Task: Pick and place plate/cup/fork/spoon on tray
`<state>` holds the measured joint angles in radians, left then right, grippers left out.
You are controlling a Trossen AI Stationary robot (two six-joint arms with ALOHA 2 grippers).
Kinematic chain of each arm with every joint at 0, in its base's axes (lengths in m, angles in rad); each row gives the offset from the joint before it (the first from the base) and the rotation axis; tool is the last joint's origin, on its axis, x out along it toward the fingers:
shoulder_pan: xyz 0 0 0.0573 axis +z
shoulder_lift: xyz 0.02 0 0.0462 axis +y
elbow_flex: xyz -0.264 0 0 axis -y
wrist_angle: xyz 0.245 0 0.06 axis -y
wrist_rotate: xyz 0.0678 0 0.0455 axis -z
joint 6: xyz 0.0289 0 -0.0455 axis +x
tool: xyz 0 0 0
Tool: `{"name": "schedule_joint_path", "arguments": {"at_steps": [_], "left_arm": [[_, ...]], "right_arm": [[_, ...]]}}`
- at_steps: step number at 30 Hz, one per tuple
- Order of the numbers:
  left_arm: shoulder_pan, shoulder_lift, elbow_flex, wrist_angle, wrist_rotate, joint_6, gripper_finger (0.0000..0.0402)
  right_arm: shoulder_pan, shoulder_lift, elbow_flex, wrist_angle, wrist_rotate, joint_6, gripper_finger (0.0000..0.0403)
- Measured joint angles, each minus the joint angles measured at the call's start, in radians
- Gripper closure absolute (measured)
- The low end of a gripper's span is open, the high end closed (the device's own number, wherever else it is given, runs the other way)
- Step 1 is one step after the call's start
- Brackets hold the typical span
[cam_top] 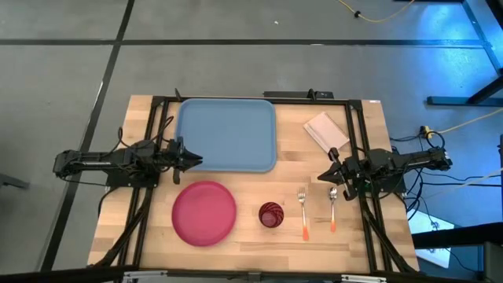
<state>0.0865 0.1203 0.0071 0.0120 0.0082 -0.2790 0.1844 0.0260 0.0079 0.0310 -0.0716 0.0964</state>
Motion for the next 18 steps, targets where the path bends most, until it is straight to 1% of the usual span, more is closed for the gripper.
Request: {"name": "schedule_joint_path", "arguments": {"at_steps": [14, 18], "left_arm": [[0.0, 0.0, 0.0, 0.0, 0.0, 0.0, 0.0333], [0.0, 0.0, 0.0, 0.0, 0.0, 0.0, 0.0333]], "right_arm": [[0.0, 0.0, 0.0, 0.004, 0.0, 0.01, 0.0389], [0.0, 0.0, 0.0, 0.069, -0.001, 0.031, 0.0389]]}}
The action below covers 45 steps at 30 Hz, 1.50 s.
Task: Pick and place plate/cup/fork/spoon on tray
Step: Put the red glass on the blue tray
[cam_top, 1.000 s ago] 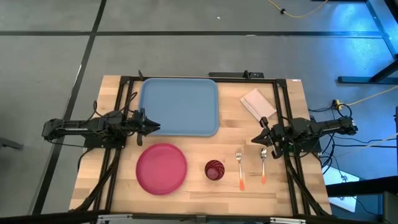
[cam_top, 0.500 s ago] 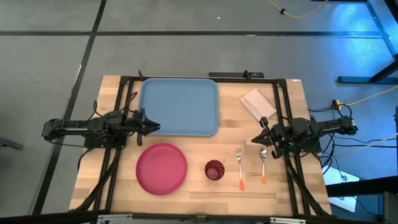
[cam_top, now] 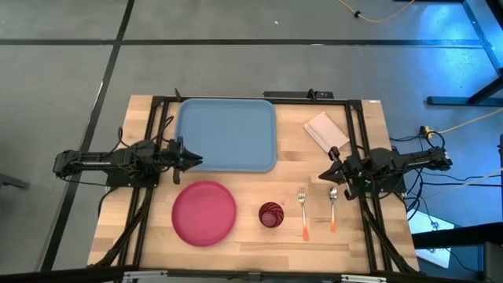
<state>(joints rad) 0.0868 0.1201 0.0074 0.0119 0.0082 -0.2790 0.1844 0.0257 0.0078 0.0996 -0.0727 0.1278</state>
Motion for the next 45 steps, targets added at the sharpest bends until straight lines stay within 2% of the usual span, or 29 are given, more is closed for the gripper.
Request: {"name": "schedule_joint_path", "arguments": {"at_steps": [17, 20, 24, 29, 32, 34, 36, 40, 42, 45], "left_arm": [[0.0, 0.0, 0.0, 0.004, -0.001, 0.0, 0.0333], [0.0, 0.001, -0.001, 0.034, -0.035, -0.046, 0.0333], [0.0, 0.0, -0.001, 0.213, -0.176, -0.082, 0.0333], [0.0, 0.0, -0.001, 0.414, -0.382, 0.076, 0.0333], [0.0, 0.0, -0.001, 0.502, -0.461, 0.06, 0.0333], [0.0, 0.007, -0.001, 0.543, -0.418, 0.03, 0.0333], [0.0, 0.016, -0.001, 0.584, -0.314, 0.026, 0.0333], [0.0, 0.065, -0.001, 0.668, -0.095, 0.027, 0.0333], [0.0, 0.103, -0.001, 0.686, -0.052, 0.027, 0.0333], [0.0, 0.174, -0.001, 0.684, -0.045, 0.027, 0.0333]], "right_arm": [[0.0, 0.0, 0.0, 0.049, -0.026, 0.077, 0.0389], [0.0, 0.0, 0.0, 0.065, -0.024, 0.127, 0.0389], [0.0, 0.0, 0.0, 0.166, 0.036, 0.153, 0.0389], [0.0, 0.0, 0.0, 0.338, 0.155, 0.112, 0.0389], [0.0, 0.0, 0.0, 0.44, 0.157, 0.102, 0.0389], [0.0, 0.0, 0.0, 0.491, 0.096, 0.102, 0.0389], [0.0, 0.001, 0.002, 0.518, 0.045, 0.102, 0.0389], [0.0, 0.032, 0.075, 0.461, 0.062, 0.103, 0.0389], [0.0, 0.083, 0.146, 0.394, 0.062, 0.088, 0.0389], [0.0, 0.202, 0.283, 0.258, 0.062, 0.042, 0.0389]]}}
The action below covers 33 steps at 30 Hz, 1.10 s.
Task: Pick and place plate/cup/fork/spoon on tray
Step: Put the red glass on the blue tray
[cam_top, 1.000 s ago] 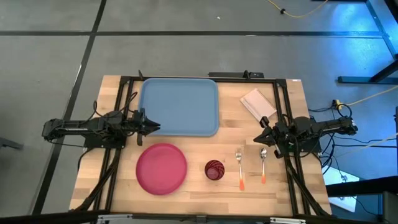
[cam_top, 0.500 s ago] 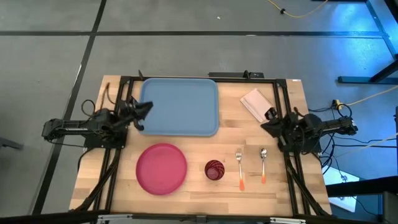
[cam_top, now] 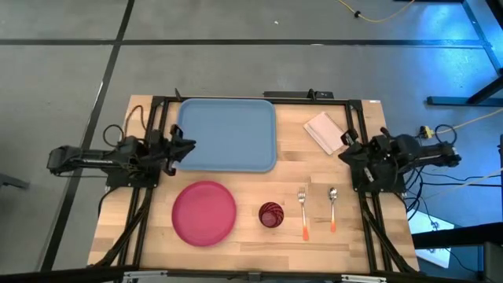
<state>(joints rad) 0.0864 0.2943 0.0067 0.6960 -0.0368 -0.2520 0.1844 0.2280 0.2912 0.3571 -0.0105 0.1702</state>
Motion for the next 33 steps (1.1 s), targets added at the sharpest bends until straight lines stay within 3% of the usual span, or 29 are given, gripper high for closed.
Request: {"name": "schedule_joint_path", "arguments": {"at_steps": [5, 10, 14, 21, 30, 33], "left_arm": [[-0.003, 0.106, 0.0, 0.013, 0.002, 0.0, 0.0333], [-0.002, 0.133, 0.0, 0.038, 0.025, -0.006, 0.0333], [-0.003, 0.133, 0.0, 0.039, 0.1, -0.007, 0.0333], [-0.003, 0.133, 0.0, 0.032, 0.126, -0.007, 0.0333], [-0.003, 0.133, 0.0, 0.013, 0.127, -0.003, 0.0333], [-0.003, 0.133, 0.0, 0.001, 0.127, -0.002, 0.0333]], "right_arm": [[0.0, 0.282, 0.291, -0.403, 0.0, -0.022, 0.0389], [0.0, 0.561, 0.548, -0.802, -0.005, 0.068, 0.0389], [0.0, 0.748, 0.686, -0.986, -0.109, 0.078, 0.0389], [0.0, 0.949, 0.787, -1.004, -0.249, 0.01, 0.0389], [0.003, 1.077, 0.794, -0.968, -0.28, 0.083, 0.0387], [0.003, 1.109, 0.794, -0.95, -0.351, 0.078, 0.0373]]}}
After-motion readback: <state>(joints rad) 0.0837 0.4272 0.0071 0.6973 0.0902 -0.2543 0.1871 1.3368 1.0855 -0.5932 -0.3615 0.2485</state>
